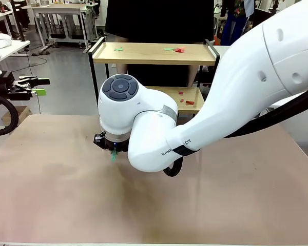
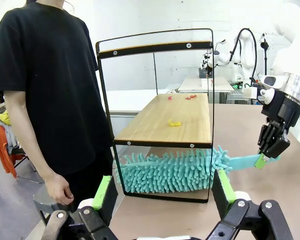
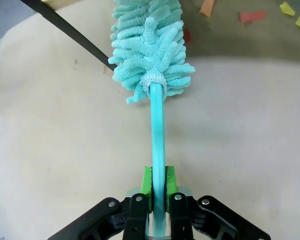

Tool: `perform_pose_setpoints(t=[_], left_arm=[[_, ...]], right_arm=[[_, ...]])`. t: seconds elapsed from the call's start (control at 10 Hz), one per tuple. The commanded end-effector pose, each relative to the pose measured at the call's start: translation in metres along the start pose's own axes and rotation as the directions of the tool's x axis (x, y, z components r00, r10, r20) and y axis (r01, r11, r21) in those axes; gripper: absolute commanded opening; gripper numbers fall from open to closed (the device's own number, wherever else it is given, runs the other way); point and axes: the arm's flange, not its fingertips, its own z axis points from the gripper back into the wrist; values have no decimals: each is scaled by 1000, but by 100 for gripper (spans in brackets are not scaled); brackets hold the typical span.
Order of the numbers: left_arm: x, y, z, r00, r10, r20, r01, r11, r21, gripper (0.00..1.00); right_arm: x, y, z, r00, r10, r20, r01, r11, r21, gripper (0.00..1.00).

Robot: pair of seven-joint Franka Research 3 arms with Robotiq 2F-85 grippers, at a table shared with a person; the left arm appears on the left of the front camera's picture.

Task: Clean the shelf.
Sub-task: Clean the specific section of the Shelf indicated by the human with the Duster.

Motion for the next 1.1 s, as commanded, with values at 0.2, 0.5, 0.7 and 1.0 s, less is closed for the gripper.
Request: perform_pose_setpoints(t=[0.2, 0.5, 0.7, 1.0], left_arm=[[2, -2, 0, 1000, -13, -7, 13, 1000, -5, 100], [2, -2, 0, 1000, -13, -7, 13, 1000, -5, 100], [2, -2, 0, 1000, -13, -7, 13, 1000, -5, 100], [2, -2, 0, 1000, -13, -7, 13, 1000, -5, 100]], right_arm=[[0, -1, -3, 1000, -11, -9, 11, 1000, 0, 13], [0, -1, -3, 1000, -11, -9, 11, 1000, 0, 13], [3, -10, -2, 999, -38, -14, 38, 999, 0, 13], [16, -50, 2, 993, -100, -55, 101, 995, 0, 13]])
